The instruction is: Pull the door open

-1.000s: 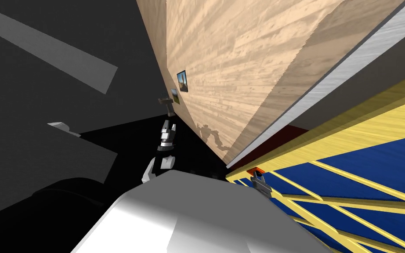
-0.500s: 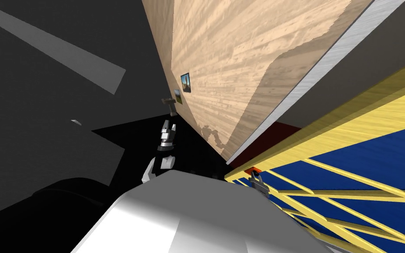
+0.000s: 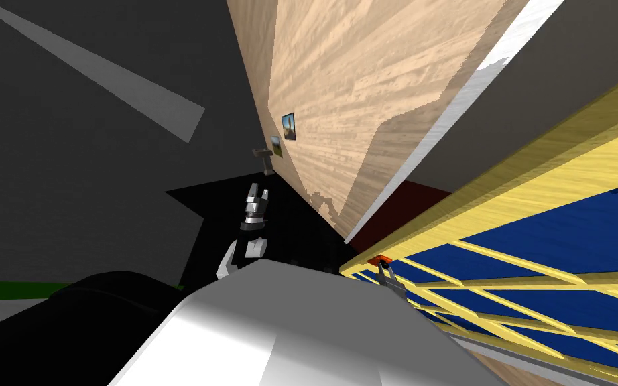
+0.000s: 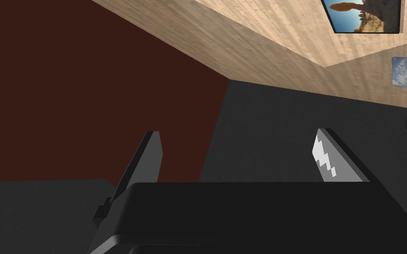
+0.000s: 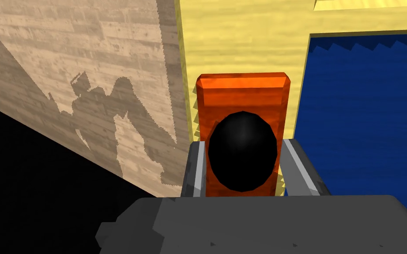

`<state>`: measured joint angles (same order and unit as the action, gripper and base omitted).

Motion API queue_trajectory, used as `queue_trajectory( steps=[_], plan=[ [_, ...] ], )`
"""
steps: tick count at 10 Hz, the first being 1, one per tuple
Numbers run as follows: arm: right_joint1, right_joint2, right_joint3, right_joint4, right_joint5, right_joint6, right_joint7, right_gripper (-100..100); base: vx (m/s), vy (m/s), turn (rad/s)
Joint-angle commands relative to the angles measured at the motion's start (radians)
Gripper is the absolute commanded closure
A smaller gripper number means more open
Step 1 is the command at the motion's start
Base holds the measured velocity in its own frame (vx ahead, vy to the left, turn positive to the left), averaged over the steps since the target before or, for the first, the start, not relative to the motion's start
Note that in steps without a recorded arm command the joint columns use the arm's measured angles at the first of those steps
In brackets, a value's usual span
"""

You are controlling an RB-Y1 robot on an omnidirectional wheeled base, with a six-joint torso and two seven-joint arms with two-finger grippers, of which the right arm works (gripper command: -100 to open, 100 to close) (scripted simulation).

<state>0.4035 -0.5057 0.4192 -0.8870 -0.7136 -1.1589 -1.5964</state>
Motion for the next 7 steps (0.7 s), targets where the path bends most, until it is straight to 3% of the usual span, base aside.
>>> queue_trajectory(
  steps=[1, 7],
  plan=[
    [0.000, 0.000, 0.000, 0.000, 0.000, 0.000, 0.000, 100, -0.097, 0.006, 0.010],
    [0.016, -0.029, 0.068, 0.016, 0.051, -0.064, -0.036, 100, -0.222, -0.037, 0.088]
  ],
)
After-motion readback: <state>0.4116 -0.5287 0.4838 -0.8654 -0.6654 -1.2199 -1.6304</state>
